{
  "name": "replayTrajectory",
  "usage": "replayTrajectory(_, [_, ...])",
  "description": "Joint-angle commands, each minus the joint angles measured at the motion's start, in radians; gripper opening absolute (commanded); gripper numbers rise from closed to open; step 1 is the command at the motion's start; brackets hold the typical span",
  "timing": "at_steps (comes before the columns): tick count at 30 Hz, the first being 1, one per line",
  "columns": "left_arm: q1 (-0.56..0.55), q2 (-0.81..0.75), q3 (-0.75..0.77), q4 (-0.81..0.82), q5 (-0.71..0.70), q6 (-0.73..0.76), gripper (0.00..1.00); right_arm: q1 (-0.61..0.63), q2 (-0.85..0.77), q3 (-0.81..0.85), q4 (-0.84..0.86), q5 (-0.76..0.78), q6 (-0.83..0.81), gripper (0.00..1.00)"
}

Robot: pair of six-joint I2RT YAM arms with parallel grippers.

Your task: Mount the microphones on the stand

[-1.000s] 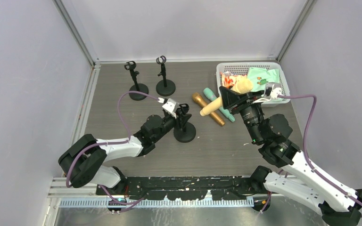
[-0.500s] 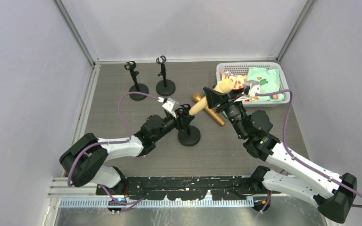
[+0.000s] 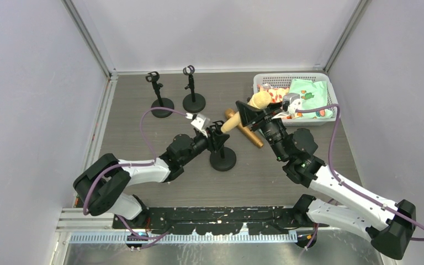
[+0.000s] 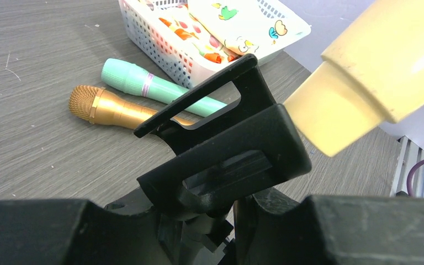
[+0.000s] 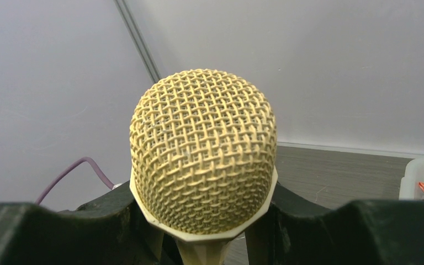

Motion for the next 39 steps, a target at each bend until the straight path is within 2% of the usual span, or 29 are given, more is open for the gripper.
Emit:
replayTrajectory(1, [-0.014,0.028,0.015,-0.027,0.066,-0.096,0.0,-0.003,0.021,0.054,0.077,-0.001,-0.029,0.01])
replayTrajectory(26, [-0.025,0.041,0.018,-0.026,0.069,-0.094,0.0,-0.002,0.107,0.074,0.097,-0.003,-0.059,0.01])
replayTrajectory(39, [-0.03,0.048,0.024,-0.027,0.077,-0.097,0.0,-0.002,0.082,-0.034,0.056,-0.038,-0.086,0.01])
